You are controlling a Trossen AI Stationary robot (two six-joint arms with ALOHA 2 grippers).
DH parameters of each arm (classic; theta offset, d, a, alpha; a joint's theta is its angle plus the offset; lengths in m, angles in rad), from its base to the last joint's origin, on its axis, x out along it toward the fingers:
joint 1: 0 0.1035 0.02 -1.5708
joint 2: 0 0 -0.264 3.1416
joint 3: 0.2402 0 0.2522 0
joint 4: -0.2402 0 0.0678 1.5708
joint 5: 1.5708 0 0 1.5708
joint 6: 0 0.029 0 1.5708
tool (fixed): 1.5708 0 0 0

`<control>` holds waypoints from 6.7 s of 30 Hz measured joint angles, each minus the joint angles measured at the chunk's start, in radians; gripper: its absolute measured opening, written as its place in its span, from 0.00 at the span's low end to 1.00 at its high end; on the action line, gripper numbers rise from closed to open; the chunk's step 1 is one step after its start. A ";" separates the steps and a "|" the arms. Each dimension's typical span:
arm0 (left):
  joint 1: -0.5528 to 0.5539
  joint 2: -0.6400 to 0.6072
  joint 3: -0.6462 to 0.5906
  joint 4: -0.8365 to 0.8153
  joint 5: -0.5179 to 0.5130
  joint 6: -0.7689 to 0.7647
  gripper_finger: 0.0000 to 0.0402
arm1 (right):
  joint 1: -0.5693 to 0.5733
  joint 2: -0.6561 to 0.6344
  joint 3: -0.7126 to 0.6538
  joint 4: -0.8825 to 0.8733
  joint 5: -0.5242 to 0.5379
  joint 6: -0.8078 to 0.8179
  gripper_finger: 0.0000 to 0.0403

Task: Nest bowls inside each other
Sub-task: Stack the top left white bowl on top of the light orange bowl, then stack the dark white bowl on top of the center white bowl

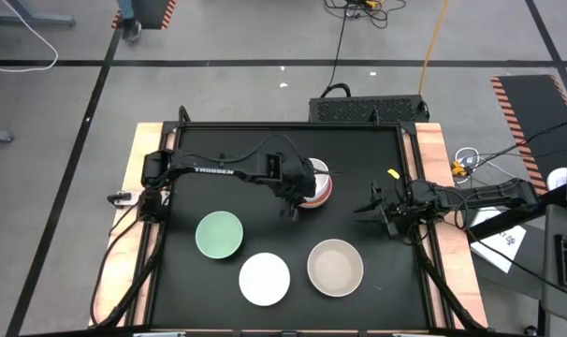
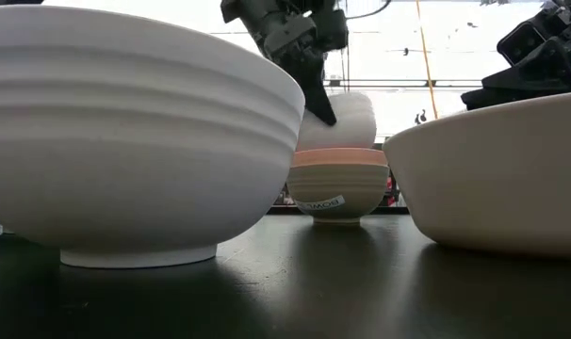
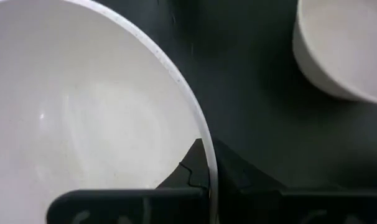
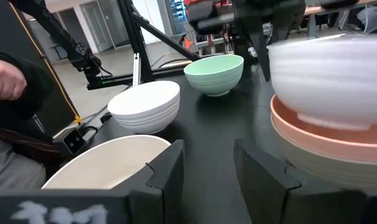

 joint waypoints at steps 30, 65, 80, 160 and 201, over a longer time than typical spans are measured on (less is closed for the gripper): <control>-0.062 0.024 0.082 -0.235 -0.173 0.015 0.00 | 0.000 0.007 -0.023 0.015 0.004 0.003 0.33; -0.046 0.099 0.082 -0.212 -0.093 -0.008 0.00 | 0.000 0.015 -0.023 0.008 0.004 -0.016 0.33; -0.028 0.108 0.076 -0.205 -0.077 -0.024 0.32 | 0.000 0.016 -0.023 0.008 0.004 -0.016 0.33; -0.108 -0.732 -0.382 0.295 0.035 -0.080 0.60 | 0.020 0.029 -0.023 0.037 0.000 0.011 0.33; -0.122 -1.647 -1.293 0.705 -0.196 -0.299 0.60 | 0.020 0.029 -0.023 0.060 0.000 0.037 0.33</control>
